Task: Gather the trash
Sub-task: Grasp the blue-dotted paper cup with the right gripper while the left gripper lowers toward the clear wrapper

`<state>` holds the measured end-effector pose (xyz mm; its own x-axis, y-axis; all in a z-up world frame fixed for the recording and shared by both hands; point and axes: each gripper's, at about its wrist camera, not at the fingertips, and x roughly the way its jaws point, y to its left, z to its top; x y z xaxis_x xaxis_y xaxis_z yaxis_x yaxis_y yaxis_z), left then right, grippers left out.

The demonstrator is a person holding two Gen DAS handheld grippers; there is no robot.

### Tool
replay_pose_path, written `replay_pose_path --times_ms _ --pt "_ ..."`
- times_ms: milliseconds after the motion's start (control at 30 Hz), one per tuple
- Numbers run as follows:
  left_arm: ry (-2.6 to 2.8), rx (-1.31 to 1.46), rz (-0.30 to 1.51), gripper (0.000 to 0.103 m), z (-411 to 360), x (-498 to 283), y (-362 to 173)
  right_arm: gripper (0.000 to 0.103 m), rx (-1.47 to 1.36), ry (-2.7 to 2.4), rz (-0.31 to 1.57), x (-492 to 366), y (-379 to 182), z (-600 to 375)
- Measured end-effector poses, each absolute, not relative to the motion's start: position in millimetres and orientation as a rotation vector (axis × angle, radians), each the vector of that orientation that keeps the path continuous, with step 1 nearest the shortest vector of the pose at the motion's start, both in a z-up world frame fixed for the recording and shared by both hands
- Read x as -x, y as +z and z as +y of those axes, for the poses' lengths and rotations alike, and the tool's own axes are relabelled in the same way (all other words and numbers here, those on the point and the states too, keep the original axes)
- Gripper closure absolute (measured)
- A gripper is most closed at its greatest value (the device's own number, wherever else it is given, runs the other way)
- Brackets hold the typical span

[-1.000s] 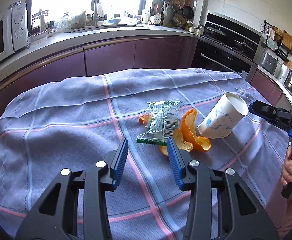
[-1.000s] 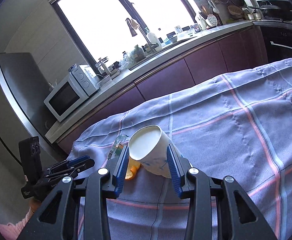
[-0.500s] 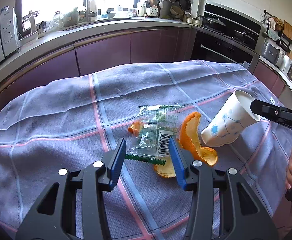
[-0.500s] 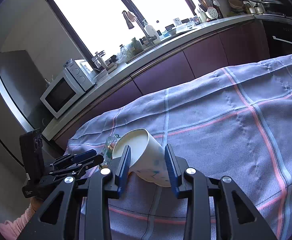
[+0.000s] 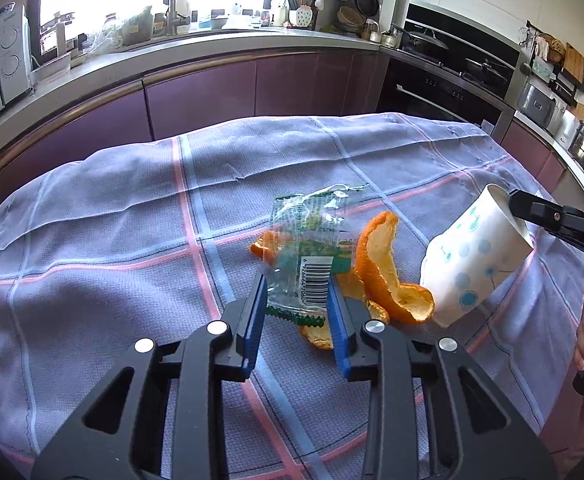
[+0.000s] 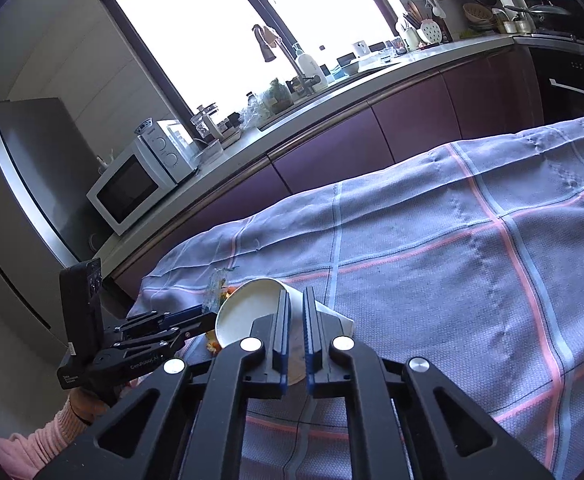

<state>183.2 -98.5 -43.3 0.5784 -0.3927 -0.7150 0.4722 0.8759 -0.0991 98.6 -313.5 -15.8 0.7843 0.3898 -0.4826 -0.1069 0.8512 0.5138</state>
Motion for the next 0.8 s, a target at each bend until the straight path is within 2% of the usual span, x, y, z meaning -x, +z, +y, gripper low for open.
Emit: replay_pose_path --times_ms 533,800 --pt "-0.492 -0.041 0.714 0.074 -45.6 -137.8 -5.3 0.1 -0.576 0.328 0.551 -70.8 -6.9 -320.3" --pt "-0.462 -0.044 0.689 0.073 -15.3 -108.2 3.3 0.1 -0.582 0.447 0.53 -69.2 5.5 -289.7"
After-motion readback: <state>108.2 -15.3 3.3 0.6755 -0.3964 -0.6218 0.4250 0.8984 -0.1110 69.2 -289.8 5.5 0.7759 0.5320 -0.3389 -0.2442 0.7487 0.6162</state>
